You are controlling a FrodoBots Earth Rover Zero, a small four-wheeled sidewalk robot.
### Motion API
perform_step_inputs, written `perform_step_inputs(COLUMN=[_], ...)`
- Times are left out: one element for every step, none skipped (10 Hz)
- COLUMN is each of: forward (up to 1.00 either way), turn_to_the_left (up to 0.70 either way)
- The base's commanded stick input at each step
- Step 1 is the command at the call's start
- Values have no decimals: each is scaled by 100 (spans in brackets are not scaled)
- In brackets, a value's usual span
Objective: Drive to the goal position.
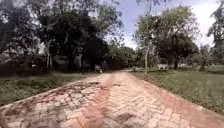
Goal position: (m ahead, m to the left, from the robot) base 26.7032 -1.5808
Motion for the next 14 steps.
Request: perform_step_inputs(forward=[70, 70, 70, 70, 70, 70, 70, 70, 70, 70, 70, 70, 70, 70], turn_to_the_left=[0, 0, 0, 0, 0, 0, -13, -25, -35, -35, -35, -35, 0, 0])
